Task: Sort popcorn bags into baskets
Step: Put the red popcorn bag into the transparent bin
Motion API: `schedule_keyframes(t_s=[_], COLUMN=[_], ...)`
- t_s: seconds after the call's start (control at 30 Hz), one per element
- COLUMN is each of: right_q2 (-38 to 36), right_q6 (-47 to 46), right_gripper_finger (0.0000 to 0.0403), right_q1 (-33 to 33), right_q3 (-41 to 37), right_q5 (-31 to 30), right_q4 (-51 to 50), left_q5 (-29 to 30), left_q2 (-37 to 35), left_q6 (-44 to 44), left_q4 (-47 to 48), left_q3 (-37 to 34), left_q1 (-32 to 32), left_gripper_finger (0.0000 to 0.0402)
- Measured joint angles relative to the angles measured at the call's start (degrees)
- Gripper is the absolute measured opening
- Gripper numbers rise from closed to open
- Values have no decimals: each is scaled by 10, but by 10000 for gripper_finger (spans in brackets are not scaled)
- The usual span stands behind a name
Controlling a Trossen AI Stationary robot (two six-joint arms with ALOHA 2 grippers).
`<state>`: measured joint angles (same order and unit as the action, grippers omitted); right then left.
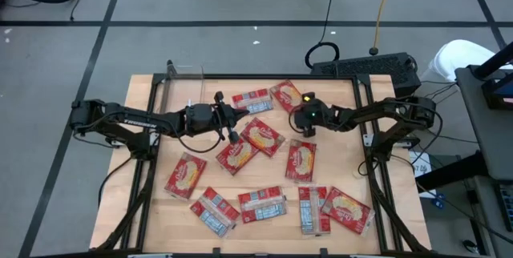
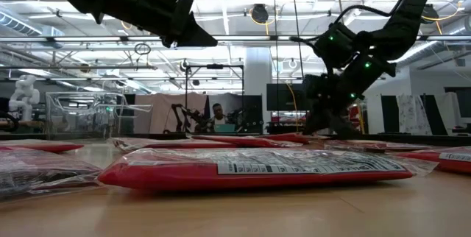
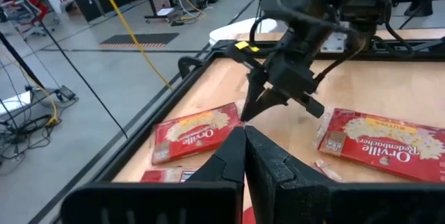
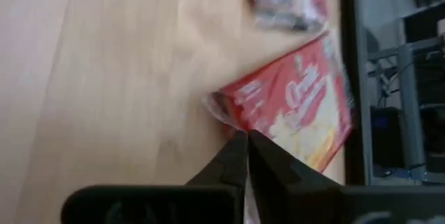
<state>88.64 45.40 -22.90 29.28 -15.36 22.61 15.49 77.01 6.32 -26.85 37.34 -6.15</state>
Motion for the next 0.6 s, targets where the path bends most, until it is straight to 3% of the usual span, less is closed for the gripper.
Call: schedule_keyframes(t_s=[0.3, 0.47, 0.6], right_q2=[-1, -3, -10], right_q6=[-109, -128, -143], right_gripper_finger=[1, 11, 48], right_q1=[24, 41, 51], right_q3=[0, 1, 7], right_q5=[20, -13, -10], right_q4=[79, 17, -47], left_q5=[0, 0, -4], left_q2=[18, 42, 55], left_q6=[24, 12, 4], left_q4=[-19, -59, -75], left_q3=[0, 0, 0], left_q1=[-6, -18, -26], left_gripper_finger=[18, 60, 91])
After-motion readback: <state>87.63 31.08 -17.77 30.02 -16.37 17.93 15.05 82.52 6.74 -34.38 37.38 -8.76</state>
